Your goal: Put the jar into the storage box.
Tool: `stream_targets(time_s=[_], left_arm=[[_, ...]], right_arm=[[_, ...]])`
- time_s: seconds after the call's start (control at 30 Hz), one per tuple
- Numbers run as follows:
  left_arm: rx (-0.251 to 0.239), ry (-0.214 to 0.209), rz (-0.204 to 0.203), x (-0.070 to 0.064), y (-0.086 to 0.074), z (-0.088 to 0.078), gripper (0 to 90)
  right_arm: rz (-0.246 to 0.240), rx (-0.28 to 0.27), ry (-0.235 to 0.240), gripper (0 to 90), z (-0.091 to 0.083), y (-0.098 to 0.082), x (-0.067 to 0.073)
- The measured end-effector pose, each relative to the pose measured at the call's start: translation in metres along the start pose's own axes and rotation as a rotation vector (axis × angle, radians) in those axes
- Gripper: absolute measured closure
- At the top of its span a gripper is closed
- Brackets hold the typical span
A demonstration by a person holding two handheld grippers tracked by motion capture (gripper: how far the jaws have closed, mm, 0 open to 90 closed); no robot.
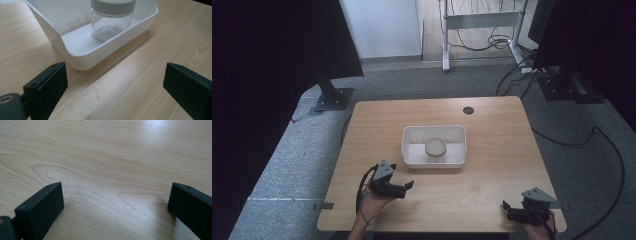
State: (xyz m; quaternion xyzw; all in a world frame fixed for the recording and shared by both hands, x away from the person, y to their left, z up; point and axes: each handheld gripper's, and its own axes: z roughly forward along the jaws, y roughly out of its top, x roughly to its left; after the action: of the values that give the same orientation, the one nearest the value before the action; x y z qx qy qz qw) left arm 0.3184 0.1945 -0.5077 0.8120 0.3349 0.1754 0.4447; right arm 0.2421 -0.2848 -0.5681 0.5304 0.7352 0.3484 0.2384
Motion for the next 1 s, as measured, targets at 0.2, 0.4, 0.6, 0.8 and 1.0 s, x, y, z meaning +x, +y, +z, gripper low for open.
stream_targets(time_s=[0.2,0.4,0.6,0.8,1.0], left_arm=[[0.016,-0.003,-0.002,-0.002,-0.013,0.004,5.1],[0.025,-0.007,-0.012,-0.003,-0.022,0.007,5.0],[0.049,-0.015,-0.014,-0.005,-0.029,0.013,5.0],[0.084,-0.022,-0.011,-0.010,-0.034,0.021,5.0],[0.115,-0.016,-0.008,-0.011,-0.036,0.025,5.0]], right_arm=[[0.001,0.000,0.000,0.0,0.000,0.000,0.000],[0.001,0.000,0.000,0.0,0.000,0.000,0.000],[0.000,0.000,0.000,0.0,0.000,0.000,0.000],[0.000,-0.001,0.000,0.0,0.000,0.000,0.000],[0.000,-0.001,0.000,0.0,0.000,0.000,0.000]])
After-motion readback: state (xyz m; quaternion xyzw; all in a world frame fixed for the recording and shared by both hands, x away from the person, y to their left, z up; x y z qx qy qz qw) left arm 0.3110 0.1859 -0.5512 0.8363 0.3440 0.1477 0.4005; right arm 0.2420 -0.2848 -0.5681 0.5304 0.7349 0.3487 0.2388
